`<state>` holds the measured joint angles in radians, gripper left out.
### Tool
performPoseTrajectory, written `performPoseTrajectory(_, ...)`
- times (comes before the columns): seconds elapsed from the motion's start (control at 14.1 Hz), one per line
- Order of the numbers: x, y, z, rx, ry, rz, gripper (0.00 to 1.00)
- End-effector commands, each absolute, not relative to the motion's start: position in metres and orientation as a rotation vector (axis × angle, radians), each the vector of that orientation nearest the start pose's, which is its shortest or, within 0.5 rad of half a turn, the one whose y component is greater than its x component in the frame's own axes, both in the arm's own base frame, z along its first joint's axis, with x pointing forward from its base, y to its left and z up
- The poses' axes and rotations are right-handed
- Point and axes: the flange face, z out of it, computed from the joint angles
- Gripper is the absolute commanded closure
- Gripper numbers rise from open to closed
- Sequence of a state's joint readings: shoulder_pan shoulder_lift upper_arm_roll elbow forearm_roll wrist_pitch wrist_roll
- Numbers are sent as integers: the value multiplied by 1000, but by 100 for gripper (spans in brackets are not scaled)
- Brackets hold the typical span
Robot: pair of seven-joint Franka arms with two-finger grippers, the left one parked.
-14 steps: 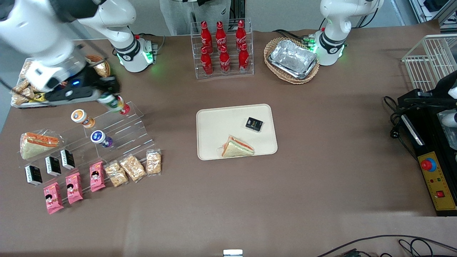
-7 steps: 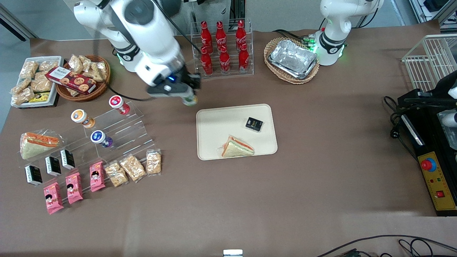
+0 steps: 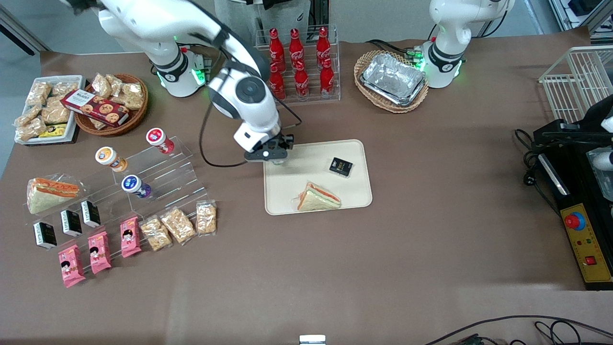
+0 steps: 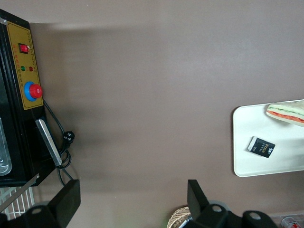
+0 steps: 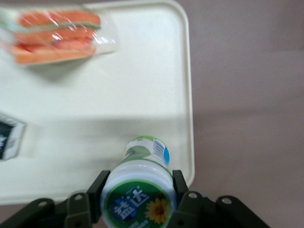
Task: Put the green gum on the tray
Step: 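Carry the held gum bottle over the cream tray, then lower the gum bottle onto the cream tray and open the right gripper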
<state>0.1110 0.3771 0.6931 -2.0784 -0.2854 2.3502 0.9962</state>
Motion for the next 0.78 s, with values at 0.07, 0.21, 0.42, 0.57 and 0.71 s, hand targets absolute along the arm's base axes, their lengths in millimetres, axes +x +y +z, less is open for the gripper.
performPoseTrajectory(0.07,404,436,223,-3091,59,35,100)
performPoseTrajectory(0.21,403,437,217,-3093,62,43,100)
performPoseTrajectory(0.42,404,436,214,-3091,79,58,2)
performPoseTrajectory(0.57,406,434,216,-3092,84,54,0)
performPoseTrajectory(0.71,411,430,227,-3098,92,23,0)
